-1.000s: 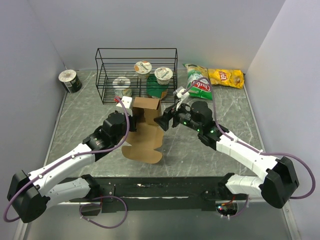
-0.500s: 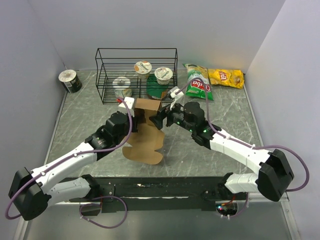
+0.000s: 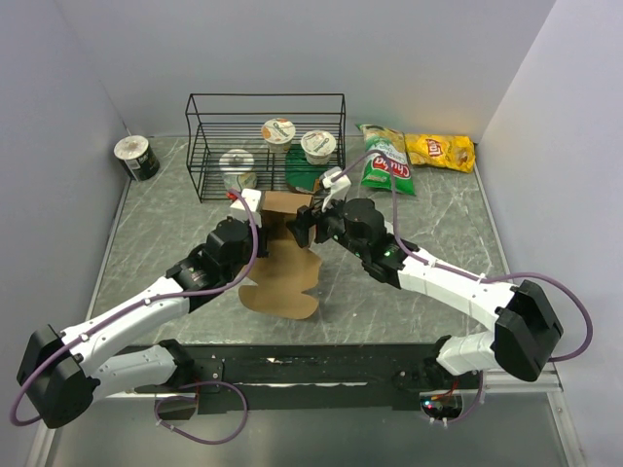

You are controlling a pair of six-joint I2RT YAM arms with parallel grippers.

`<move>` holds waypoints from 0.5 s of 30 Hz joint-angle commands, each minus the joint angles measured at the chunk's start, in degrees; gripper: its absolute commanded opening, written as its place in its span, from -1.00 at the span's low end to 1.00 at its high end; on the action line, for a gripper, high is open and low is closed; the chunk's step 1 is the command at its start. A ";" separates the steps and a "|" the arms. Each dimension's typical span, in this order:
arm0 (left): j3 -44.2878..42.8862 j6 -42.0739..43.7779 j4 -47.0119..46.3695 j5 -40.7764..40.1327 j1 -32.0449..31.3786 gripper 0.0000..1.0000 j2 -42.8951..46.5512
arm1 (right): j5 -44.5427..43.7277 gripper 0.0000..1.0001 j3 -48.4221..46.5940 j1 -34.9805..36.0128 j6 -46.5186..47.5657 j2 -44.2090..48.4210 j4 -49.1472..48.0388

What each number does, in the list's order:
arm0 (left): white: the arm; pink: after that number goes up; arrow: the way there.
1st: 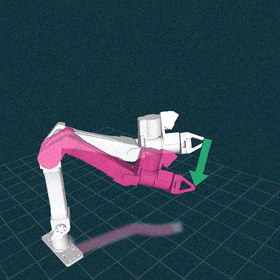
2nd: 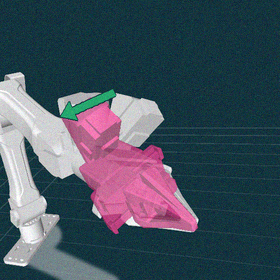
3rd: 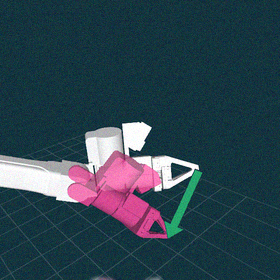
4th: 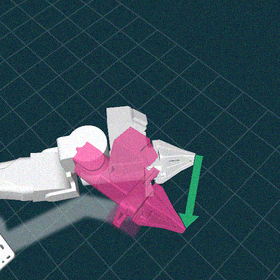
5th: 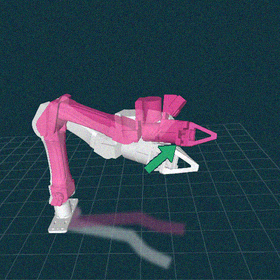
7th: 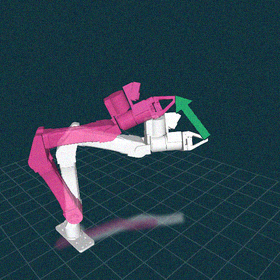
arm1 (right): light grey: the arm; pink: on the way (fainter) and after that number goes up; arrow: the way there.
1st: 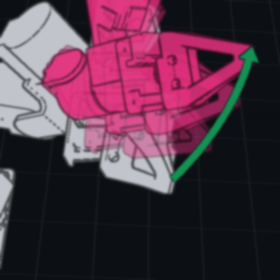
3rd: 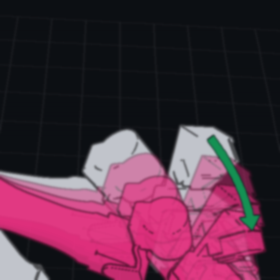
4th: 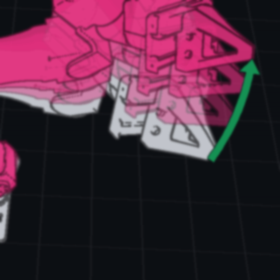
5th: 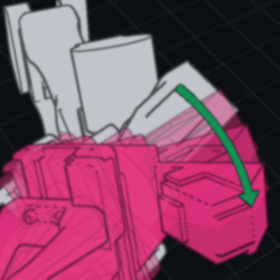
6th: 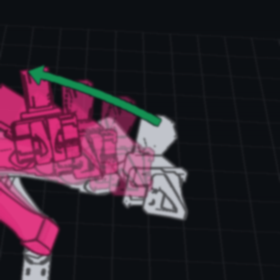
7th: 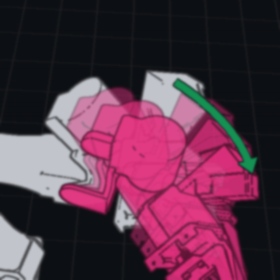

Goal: Fold the paper box

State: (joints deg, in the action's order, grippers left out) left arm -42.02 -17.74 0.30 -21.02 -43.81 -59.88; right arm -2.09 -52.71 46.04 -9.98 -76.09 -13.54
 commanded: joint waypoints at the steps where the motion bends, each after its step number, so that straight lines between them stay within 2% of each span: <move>1: -1.22 -0.72 -1.26 0.89 -0.66 -0.98 1.25 | -6.87 0.78 -3.10 -0.08 0.22 -0.19 0.09; 5: -1.40 -1.07 -1.00 1.15 -0.66 -0.98 0.90 | -10.55 0.72 -3.45 -0.16 -1.09 0.51 1.14; 8: -1.66 -1.33 -0.65 0.63 -0.66 -0.98 0.73 | -13.20 0.54 -3.89 -0.16 -2.24 0.60 2.20; 12: -1.66 -1.51 -0.56 0.01 -0.66 -0.98 0.99 | -17.85 0.18 -4.33 -0.07 -3.46 0.33 3.78; 15: -1.66 -1.60 -0.47 -0.52 -0.66 -0.98 1.17 | -20.05 0.04 -4.60 -0.08 -4.00 0.16 4.48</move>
State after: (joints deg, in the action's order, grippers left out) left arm -42.02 -18.31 0.51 -20.95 -44.16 -59.88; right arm -11.40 -54.15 47.18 -12.78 -76.09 -10.13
